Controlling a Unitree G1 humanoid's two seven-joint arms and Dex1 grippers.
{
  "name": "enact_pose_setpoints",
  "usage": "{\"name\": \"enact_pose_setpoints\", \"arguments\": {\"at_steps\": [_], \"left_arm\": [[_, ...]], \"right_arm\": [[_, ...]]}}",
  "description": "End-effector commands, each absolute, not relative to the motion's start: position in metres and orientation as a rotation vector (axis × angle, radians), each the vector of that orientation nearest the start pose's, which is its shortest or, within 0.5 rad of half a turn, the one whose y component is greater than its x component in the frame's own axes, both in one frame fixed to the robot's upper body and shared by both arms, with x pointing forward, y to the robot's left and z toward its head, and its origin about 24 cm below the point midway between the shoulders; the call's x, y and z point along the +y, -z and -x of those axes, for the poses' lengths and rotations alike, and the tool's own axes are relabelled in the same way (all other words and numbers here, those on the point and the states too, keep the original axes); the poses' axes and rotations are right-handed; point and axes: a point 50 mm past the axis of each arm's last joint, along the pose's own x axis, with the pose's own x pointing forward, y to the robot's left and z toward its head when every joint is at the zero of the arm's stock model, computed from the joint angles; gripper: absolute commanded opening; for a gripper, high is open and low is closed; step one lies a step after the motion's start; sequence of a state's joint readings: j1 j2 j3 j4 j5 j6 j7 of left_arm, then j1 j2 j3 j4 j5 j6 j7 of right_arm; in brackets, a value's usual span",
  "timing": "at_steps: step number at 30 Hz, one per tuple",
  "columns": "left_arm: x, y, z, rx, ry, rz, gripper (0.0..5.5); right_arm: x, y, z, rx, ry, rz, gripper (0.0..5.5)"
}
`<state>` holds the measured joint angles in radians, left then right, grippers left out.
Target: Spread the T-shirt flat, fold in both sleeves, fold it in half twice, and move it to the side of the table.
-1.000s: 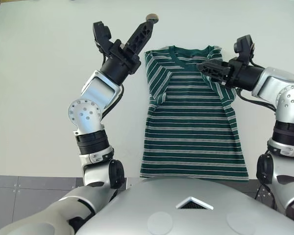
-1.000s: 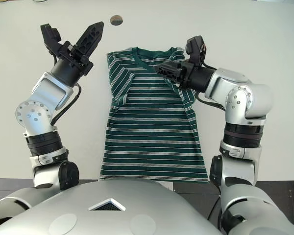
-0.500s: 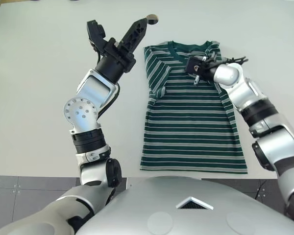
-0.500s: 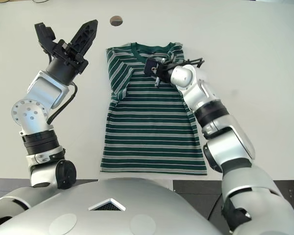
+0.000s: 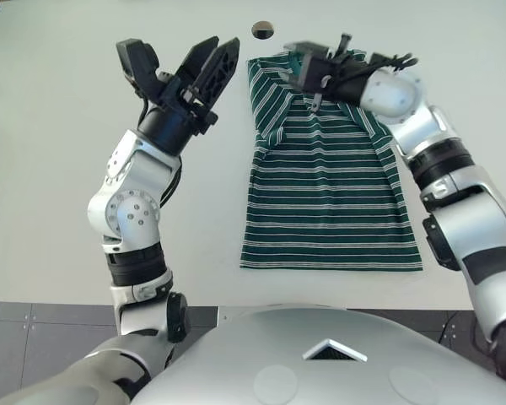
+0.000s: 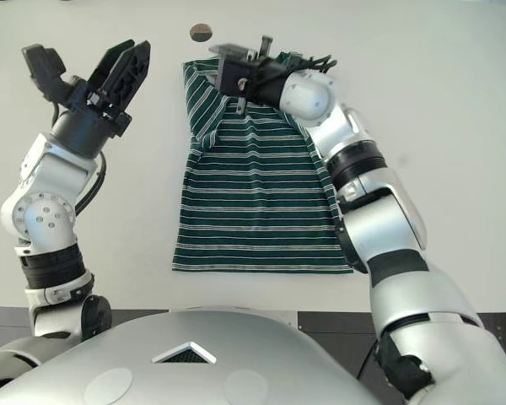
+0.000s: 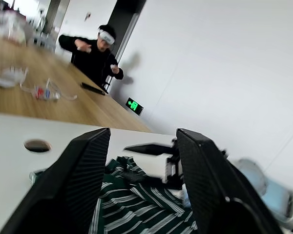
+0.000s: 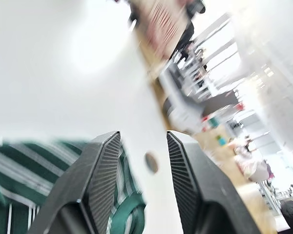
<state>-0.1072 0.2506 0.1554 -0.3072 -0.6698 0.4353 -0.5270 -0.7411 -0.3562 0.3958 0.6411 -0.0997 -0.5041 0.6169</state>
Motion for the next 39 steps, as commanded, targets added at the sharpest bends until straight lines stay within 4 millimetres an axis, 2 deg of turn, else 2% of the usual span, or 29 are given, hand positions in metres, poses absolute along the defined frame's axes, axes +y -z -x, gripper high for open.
{"name": "enact_pose_setpoints", "arguments": {"at_steps": [1,3,6,9,11,14,17,20,24,31,37,39], "left_arm": [[0.194,-0.107,-0.226,-0.182,0.738,-0.579,2.53],[0.2,-0.084,-0.201,-0.14,0.92,-0.824,2.53],[0.225,-0.043,-0.162,0.001,1.192,-1.102,2.53],[0.247,-0.026,-0.135,0.104,1.388,-1.176,2.53],[0.251,-0.023,-0.123,0.12,1.487,-1.179,2.53],[0.251,-0.021,-0.119,0.1,1.56,-1.189,2.53],[0.247,-0.012,-0.125,0.085,1.589,-1.21,2.53],[0.244,-0.007,-0.123,0.091,1.636,-1.198,2.53],[0.236,-0.006,-0.121,0.056,1.68,-1.189,2.53],[0.207,-0.006,-0.122,-0.028,1.746,-1.136,2.53],[0.201,-0.004,-0.132,-0.052,1.738,-1.164,2.53],[0.201,-0.003,-0.135,-0.059,1.725,-1.173,2.22]], "right_arm": [[-0.196,-0.13,-0.268,-0.12,-1.206,0.555,1.77],[-0.244,-0.107,-0.234,0.091,-1.203,0.595,1.77],[-0.286,-0.081,-0.19,0.284,-1.224,0.78,1.77],[-0.307,-0.072,-0.157,0.359,-1.282,0.88,1.77],[-0.314,-0.076,-0.15,0.35,-1.3,0.938,1.77],[-0.324,-0.075,-0.146,0.378,-1.296,0.985,1.77],[-0.322,-0.061,-0.134,0.425,-1.347,0.994,1.77],[-0.316,-0.052,-0.123,0.438,-1.483,1.075,1.77],[-0.299,-0.044,-0.117,0.383,-1.587,1.1,1.77],[-0.271,-0.047,-0.124,0.296,-1.631,1.071,1.77],[-0.264,-0.053,-0.13,0.295,-1.626,1.07,1.77],[-0.263,-0.054,-0.131,0.302,-1.619,1.058,1.46]]}}
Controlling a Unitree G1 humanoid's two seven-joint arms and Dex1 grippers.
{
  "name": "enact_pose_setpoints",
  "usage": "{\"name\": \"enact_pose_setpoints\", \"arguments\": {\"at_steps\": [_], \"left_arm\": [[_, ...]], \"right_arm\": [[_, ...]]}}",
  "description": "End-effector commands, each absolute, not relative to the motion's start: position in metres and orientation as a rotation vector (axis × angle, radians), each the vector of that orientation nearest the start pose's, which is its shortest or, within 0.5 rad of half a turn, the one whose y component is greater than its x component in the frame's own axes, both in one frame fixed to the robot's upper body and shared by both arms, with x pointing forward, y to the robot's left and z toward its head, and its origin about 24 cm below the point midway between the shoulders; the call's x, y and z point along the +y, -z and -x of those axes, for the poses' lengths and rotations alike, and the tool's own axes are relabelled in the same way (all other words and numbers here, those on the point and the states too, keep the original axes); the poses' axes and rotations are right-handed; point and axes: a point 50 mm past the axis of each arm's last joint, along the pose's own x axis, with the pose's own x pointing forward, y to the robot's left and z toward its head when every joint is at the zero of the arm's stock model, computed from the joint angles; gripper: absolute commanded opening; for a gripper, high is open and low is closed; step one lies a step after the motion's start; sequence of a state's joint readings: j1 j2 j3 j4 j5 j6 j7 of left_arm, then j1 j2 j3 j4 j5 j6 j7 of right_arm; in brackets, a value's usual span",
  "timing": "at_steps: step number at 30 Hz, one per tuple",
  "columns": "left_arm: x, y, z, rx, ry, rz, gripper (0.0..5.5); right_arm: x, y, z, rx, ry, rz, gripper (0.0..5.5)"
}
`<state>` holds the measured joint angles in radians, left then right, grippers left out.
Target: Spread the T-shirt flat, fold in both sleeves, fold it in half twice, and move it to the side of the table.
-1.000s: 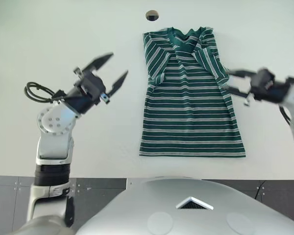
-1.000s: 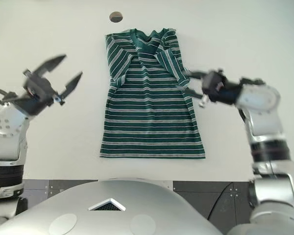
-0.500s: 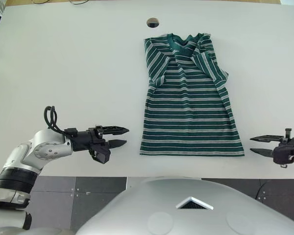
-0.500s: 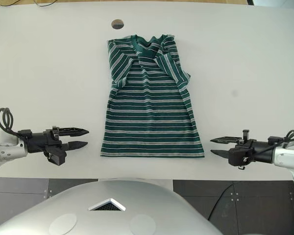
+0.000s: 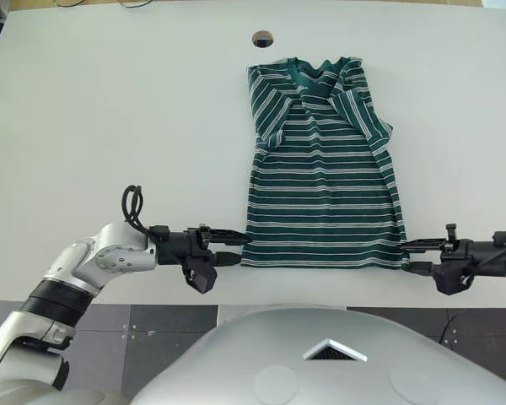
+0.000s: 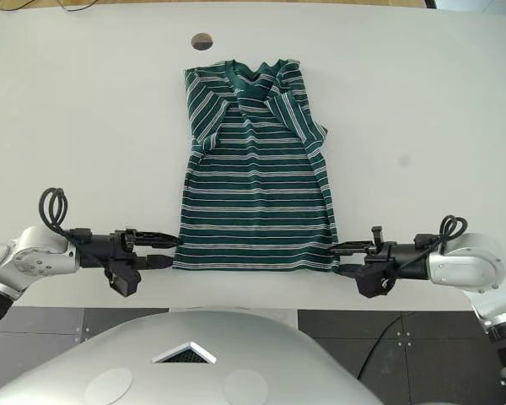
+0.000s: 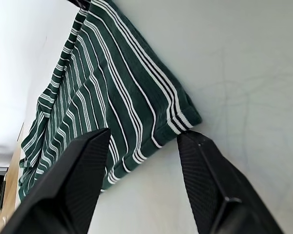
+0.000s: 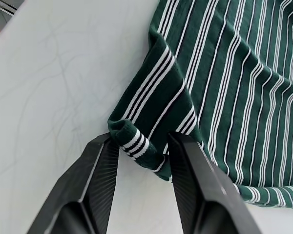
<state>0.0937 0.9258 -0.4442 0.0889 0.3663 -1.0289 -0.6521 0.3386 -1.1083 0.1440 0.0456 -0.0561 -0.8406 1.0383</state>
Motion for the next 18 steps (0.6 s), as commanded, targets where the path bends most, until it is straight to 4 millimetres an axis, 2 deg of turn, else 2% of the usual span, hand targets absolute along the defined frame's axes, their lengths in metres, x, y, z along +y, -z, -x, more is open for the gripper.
{"name": "enact_pose_setpoints", "arguments": {"at_steps": [1,7,14,16,18], "left_arm": [[0.2,-0.002,-0.136,-0.061,1.718,-1.177,1.98],[0.193,0.003,-0.137,-0.095,1.717,-1.175,0.81],[0.188,0.003,-0.13,-0.13,1.778,-1.104,0.12],[0.189,0.002,-0.131,-0.105,1.765,-1.075,0.12],[0.189,-0.009,-0.133,0.015,1.719,-0.953,0.12]], "right_arm": [[-0.263,-0.055,-0.131,0.304,-1.617,1.055,1.23],[-0.262,-0.055,-0.132,0.314,-1.613,1.038,0.11],[-0.262,-0.051,-0.129,0.325,-1.609,0.981,0.1],[-0.259,-0.055,-0.128,0.36,-1.582,0.87,0.1],[-0.254,-0.069,-0.131,0.443,-1.543,0.641,0.1]]}}
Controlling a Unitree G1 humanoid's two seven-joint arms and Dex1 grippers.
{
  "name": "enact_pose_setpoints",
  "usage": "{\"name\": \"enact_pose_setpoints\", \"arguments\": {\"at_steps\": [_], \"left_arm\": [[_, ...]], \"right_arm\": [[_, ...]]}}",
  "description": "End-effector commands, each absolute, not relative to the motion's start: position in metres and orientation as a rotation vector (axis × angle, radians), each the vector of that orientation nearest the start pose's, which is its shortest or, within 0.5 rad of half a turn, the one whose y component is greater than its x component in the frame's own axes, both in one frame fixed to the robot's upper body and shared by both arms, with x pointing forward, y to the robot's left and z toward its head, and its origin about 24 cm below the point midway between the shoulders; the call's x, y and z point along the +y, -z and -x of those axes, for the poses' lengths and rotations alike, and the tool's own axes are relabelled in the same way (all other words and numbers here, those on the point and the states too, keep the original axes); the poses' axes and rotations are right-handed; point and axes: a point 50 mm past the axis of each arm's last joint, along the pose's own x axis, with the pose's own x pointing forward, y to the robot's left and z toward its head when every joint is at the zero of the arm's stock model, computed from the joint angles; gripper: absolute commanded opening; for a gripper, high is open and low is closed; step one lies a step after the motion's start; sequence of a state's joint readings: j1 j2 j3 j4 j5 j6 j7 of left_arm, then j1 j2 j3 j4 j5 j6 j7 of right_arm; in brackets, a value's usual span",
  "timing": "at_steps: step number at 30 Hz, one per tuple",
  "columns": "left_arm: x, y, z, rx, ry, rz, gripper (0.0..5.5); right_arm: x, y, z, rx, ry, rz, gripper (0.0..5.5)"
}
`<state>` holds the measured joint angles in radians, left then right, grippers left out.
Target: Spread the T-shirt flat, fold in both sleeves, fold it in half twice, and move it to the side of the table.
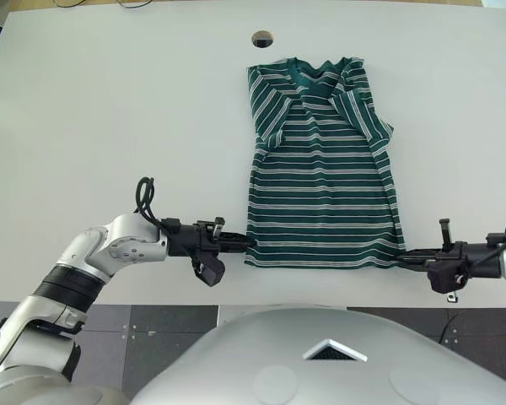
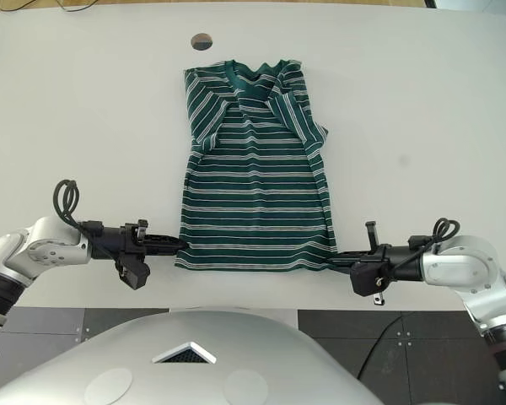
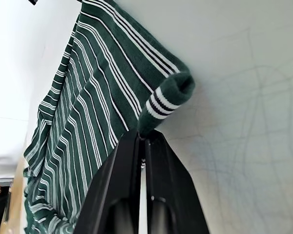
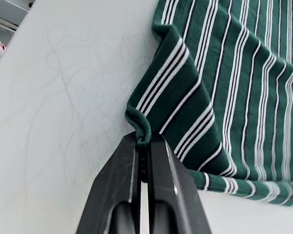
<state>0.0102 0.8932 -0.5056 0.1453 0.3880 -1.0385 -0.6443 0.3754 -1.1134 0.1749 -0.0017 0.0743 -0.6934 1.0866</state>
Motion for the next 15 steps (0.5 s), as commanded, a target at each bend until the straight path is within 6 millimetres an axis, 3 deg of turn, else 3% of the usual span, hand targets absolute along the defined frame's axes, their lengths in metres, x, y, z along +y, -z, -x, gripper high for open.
{"name": "enact_pose_setpoints", "arguments": {"at_steps": [1,5,7,10,15], "left_arm": [[0.189,-0.016,-0.134,0.091,1.709,-0.87,0.12],[0.187,-0.065,-0.121,0.437,1.795,-0.389,0.12],[0.187,-0.08,-0.113,0.523,1.861,-0.29,0.12],[0.187,-0.091,-0.117,0.521,1.852,-0.25,0.12],[0.194,-0.098,-0.153,0.425,1.605,-0.162,0.12]], "right_arm": [[-0.252,-0.078,-0.131,0.487,-1.539,0.511,0.1],[-0.249,-0.104,-0.132,0.564,-1.562,0.189,0.1],[-0.251,-0.11,-0.131,0.551,-1.571,0.131,0.1],[-0.255,-0.115,-0.133,0.516,-1.558,0.123,0.1],[-0.255,-0.115,-0.151,0.38,-1.503,0.187,0.1]]}}
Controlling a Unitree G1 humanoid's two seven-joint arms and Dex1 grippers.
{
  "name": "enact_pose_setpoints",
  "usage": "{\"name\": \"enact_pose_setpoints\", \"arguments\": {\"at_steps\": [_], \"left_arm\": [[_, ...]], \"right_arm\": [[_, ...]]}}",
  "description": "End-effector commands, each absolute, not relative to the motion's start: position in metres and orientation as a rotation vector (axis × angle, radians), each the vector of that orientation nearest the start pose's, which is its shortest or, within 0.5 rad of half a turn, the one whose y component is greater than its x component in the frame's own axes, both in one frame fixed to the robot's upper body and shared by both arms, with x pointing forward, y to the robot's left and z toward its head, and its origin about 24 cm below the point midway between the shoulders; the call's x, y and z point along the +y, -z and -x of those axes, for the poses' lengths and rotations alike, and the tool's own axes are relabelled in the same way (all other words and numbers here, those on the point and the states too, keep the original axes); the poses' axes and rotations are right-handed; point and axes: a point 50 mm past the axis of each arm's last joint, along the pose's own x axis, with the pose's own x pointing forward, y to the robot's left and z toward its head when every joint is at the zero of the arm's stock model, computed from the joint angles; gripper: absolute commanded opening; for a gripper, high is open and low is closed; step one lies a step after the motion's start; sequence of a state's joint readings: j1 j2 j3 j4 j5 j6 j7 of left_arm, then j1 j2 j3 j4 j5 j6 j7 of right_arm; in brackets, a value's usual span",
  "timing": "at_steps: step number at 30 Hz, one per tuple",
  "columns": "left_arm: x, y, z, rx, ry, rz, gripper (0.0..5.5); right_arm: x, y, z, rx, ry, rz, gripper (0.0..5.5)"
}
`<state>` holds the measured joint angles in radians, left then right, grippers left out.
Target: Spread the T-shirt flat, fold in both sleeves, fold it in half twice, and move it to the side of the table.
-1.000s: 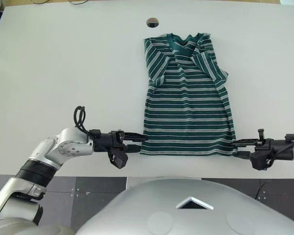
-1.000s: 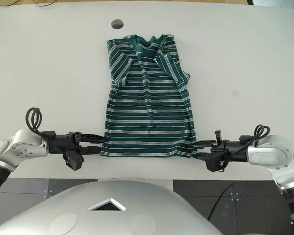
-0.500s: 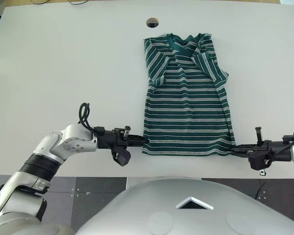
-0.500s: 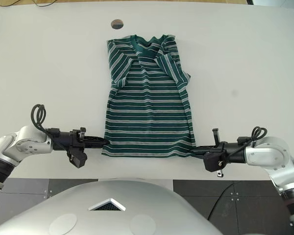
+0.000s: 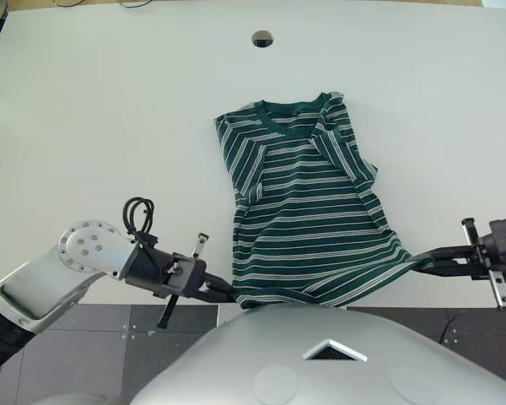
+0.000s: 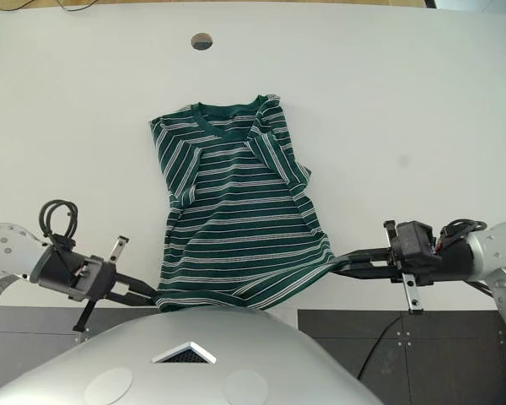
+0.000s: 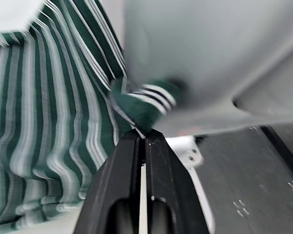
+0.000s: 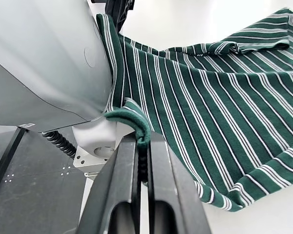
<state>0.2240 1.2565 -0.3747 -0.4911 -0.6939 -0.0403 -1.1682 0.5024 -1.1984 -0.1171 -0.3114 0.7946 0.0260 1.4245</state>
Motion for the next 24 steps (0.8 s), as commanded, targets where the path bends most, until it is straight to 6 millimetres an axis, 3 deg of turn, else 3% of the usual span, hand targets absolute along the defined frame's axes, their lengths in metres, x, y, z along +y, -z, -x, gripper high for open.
{"name": "enact_pose_setpoints", "arguments": {"at_steps": [1,7,14,19,23,24], "left_arm": [[0.197,-0.097,-0.162,0.409,1.543,-0.135,0.12],[0.224,-0.098,-0.222,0.209,1.207,-0.091,0.12],[0.238,-0.088,-0.275,0.17,0.906,-0.106,0.12],[0.238,-0.079,-0.297,0.204,0.786,-0.118,0.12],[0.236,-0.064,-0.308,0.265,0.734,-0.112,0.12],[0.238,-0.061,-0.31,0.281,0.719,-0.116,0.1]], "right_arm": [[-0.251,-0.114,-0.162,0.301,-1.451,0.214,0.1],[-0.22,-0.11,-0.234,-0.01,-1.17,0.384,0.1],[-0.198,-0.105,-0.298,-0.07,-0.939,0.637,0.1],[-0.19,-0.091,-0.328,-0.069,-0.856,0.757,0.1],[-0.189,-0.071,-0.34,-0.002,-0.814,0.779,0.1],[-0.189,-0.067,-0.342,0.021,-0.806,0.777,0.36]]}}
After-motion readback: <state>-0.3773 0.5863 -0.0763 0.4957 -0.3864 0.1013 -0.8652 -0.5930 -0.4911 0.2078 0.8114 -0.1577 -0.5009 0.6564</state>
